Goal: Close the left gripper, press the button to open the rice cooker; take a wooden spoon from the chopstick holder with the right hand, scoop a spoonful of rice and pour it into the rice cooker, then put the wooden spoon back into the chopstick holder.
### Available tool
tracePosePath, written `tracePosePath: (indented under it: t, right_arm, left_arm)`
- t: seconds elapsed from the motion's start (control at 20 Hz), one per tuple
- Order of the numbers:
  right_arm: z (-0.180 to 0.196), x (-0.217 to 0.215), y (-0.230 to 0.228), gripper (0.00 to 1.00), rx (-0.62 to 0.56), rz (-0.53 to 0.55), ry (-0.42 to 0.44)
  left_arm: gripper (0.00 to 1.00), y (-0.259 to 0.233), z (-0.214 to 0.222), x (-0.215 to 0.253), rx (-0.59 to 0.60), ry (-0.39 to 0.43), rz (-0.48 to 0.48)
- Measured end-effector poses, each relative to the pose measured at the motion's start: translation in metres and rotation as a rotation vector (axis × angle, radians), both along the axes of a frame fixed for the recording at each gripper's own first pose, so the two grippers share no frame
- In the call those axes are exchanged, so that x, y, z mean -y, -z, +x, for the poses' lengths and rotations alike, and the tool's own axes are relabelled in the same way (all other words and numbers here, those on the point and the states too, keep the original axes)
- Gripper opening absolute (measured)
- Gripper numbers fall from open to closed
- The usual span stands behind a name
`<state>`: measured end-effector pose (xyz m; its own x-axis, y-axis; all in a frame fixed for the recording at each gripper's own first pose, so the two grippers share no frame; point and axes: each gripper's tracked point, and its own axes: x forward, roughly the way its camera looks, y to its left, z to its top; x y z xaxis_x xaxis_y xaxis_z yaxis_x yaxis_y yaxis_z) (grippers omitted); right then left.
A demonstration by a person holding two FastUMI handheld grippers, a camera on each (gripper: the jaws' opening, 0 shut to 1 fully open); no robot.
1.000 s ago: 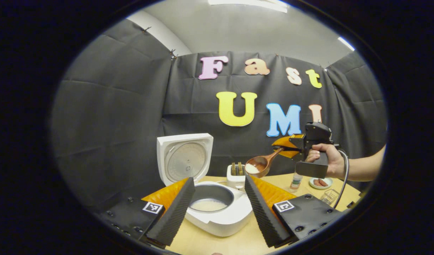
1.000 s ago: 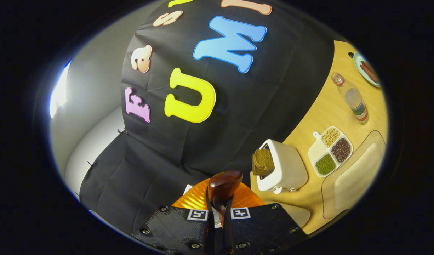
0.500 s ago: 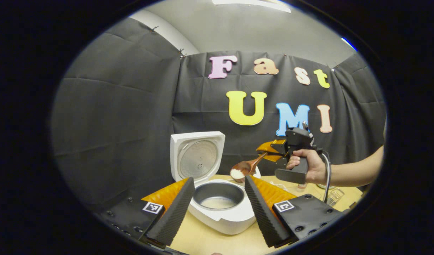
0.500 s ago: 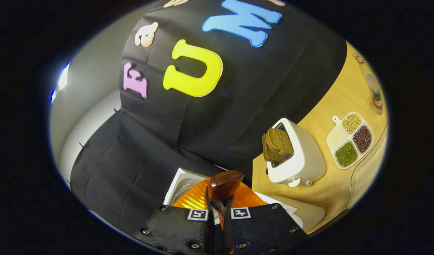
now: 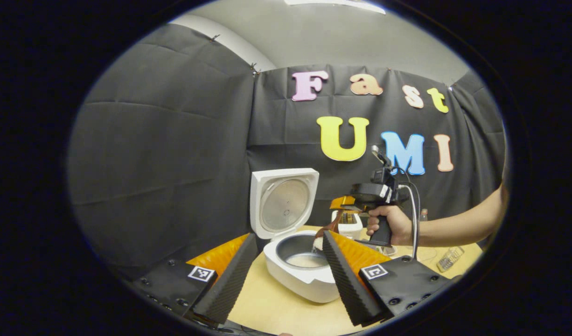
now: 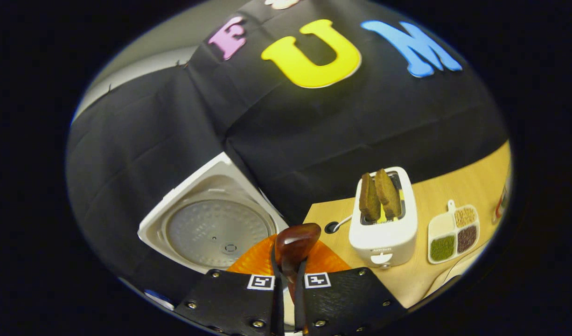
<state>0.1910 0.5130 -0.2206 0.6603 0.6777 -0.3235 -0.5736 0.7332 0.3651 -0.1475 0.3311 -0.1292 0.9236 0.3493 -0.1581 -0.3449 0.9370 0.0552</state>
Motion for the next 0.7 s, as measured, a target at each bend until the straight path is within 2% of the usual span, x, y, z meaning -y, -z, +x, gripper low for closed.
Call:
tracePosePath:
  t: [0.1,0.2,0.25,0.4,0.55,0.7]
  right_arm:
    - [-0.012,-0.016,0.001,0.09,0.1,-0.119,-0.073]
    - [-0.028,-0.034,-0.004,0.09,0.247,-0.244,-0.169]
    - [-0.038,-0.04,-0.007,0.09,0.319,-0.307,-0.219]
    - [-0.066,-0.055,-0.015,0.09,0.535,-0.421,-0.325]
    - [-0.085,-0.055,-0.022,0.09,0.61,-0.453,-0.377]
    - [-0.078,-0.046,-0.029,0.09,0.545,-0.371,-0.332]
  left_arm:
    - [1.0,0.001,-0.006,-0.002,0.0,-0.007,-0.004]
    - [0.98,0.0,-0.009,-0.002,0.006,-0.011,-0.01]
    - [1.0,-0.001,-0.011,-0.004,0.007,-0.015,-0.009]
    - [0.98,0.0,-0.013,-0.006,0.012,-0.028,-0.013]
    - [0.98,0.004,-0.016,0.0,0.009,-0.013,-0.039]
    - [0.98,0.003,-0.02,0.001,0.018,-0.016,-0.047]
